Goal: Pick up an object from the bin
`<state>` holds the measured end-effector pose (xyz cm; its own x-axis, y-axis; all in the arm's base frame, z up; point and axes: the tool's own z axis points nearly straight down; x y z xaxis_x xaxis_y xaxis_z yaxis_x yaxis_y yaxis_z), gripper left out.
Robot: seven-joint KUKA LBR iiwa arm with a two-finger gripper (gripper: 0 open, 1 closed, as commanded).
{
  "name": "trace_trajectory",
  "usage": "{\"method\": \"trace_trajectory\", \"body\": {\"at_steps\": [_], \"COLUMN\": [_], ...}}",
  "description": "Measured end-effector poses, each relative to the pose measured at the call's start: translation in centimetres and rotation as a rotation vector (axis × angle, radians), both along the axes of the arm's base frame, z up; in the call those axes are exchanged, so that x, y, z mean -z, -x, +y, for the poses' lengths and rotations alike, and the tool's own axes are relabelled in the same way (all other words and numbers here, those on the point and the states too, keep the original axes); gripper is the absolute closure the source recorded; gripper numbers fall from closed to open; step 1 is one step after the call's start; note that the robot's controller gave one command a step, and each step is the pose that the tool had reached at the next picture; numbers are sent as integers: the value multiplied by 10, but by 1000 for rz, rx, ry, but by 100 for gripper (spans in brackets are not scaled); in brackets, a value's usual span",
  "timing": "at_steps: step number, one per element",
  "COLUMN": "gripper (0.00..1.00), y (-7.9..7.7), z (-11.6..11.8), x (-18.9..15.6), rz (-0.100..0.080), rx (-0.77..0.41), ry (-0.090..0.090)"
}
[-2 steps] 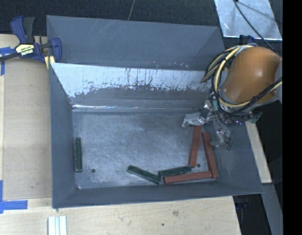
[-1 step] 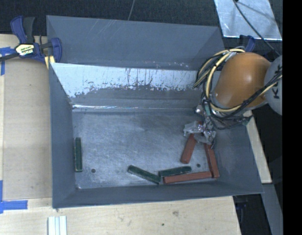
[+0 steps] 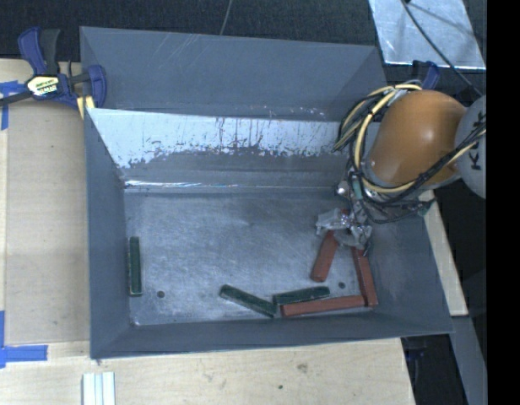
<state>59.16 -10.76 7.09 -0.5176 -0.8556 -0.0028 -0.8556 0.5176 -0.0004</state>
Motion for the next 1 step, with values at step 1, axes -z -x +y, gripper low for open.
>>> {"method": "trace_trajectory", "body": {"at_steps": [1], "gripper": [100], "y": [0], "z": [0], "x": [-1], "rz": [-1], "rx": [0], "ry": [0]}}
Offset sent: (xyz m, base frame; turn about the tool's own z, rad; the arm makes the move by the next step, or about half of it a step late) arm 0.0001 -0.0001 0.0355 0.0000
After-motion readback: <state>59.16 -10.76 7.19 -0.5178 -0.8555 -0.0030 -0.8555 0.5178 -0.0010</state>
